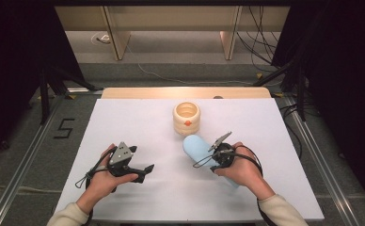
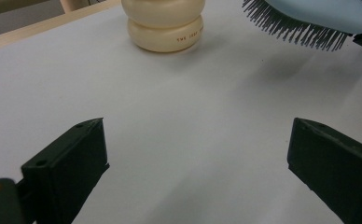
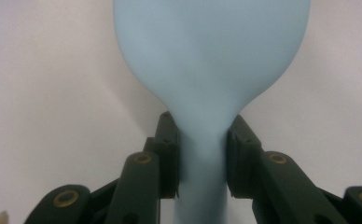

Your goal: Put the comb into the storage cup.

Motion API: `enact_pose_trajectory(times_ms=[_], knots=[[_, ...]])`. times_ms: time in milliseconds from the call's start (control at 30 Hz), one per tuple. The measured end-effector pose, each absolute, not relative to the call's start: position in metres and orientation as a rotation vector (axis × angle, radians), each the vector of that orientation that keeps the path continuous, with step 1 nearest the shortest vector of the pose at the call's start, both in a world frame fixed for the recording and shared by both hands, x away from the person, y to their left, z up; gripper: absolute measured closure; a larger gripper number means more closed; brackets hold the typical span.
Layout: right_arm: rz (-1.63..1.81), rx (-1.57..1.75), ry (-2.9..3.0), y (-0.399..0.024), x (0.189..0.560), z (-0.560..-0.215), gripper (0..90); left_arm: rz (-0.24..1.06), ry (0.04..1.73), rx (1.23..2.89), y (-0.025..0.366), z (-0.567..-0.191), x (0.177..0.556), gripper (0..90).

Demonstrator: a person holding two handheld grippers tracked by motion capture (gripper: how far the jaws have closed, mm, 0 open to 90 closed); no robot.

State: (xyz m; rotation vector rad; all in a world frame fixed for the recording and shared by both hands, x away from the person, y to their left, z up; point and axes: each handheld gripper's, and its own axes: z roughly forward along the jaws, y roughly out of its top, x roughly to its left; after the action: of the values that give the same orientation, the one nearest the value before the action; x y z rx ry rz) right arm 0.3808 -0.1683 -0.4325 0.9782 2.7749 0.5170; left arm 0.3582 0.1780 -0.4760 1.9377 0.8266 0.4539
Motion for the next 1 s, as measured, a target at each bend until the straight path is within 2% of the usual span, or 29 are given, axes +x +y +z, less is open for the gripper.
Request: enact_pose_trajectory(times_ms=[400,733,800,1000], knots=[[0.603,0.984,2.726,-0.166,0.381,-0.431,70.5,0.451,0.832,1.933,0.178,-0.476,0.358,4.4],[0.729,1.024,2.637,-0.160,0.382,-0.430,70.5,0.353,0.831,1.896,0.162,-0.471,0.352,4.6],[0.779,1.028,2.619,-0.158,0.383,-0.430,70.4,0.287,0.846,1.876,0.154,-0.470,0.349,4.9],[0.842,1.041,2.576,-0.151,0.383,-0.430,70.4,0.245,0.827,1.886,0.138,-0.471,0.345,5.0]])
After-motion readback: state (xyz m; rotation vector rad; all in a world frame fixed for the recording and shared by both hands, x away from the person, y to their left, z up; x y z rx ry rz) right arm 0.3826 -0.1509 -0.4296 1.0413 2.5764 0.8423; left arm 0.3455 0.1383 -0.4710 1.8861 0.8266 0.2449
